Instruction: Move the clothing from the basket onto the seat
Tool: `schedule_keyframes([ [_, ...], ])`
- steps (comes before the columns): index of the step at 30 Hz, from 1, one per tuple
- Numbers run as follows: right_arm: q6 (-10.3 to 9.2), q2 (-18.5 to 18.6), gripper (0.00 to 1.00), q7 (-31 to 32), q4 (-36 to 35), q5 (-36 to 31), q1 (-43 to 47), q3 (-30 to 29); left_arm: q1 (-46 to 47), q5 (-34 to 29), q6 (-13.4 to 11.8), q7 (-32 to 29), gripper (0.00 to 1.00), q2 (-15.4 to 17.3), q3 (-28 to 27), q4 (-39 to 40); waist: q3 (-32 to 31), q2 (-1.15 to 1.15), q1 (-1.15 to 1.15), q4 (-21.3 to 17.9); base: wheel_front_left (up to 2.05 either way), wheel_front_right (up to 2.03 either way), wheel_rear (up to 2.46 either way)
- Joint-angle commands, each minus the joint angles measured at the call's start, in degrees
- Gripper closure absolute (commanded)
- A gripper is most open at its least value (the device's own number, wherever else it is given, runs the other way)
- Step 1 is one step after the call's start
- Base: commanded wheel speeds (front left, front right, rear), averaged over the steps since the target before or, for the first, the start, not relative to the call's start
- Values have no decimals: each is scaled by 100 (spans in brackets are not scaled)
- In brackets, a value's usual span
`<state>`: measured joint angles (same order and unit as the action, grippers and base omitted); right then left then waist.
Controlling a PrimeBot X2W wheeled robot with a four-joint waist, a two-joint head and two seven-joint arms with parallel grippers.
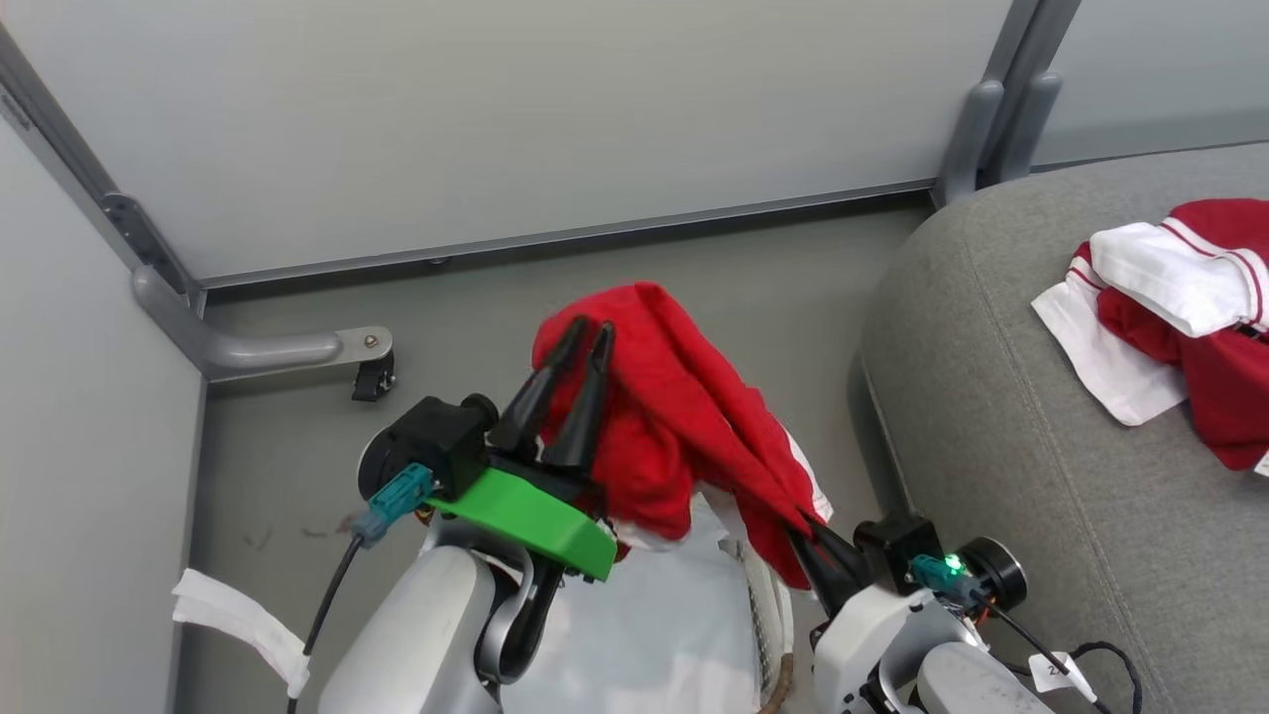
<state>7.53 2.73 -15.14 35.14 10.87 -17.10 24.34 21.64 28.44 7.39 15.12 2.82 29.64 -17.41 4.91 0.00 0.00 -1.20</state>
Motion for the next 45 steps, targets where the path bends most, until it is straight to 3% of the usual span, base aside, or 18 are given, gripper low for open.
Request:
schedule_keyframes([
  [1, -8, 37, 100, -1, -74, -63, 119, -81, -52, -38, 14, 3, 0, 18, -61, -30, -15, 0, 0, -152, 0, 0, 0],
  [22, -8, 31, 100, -4, -1200, -106, 446, -955, -448, -553, 14, 1, 0, 20, -578, -164, 172, 0, 0, -2387, 0, 0, 0],
  [28, -8, 33, 100, -5, -1519, -223, 277, -1123, -484, -604, 14, 2, 0, 23, -604, -219, 268, 0, 0, -2861, 0, 0, 0],
  [35, -8, 435, 100, -5, -2166, -322, -478, -1358, -341, -603, 14, 2, 0, 28, -388, -285, 518, 0, 0, -2976, 0, 0, 0],
  [45, -8, 1733, 100, -4, -2354, -579, -2775, -1689, -109, -694, 14, 1, 0, 103, -153, -302, 1099, 0, 0, -2729, 0, 0, 0],
])
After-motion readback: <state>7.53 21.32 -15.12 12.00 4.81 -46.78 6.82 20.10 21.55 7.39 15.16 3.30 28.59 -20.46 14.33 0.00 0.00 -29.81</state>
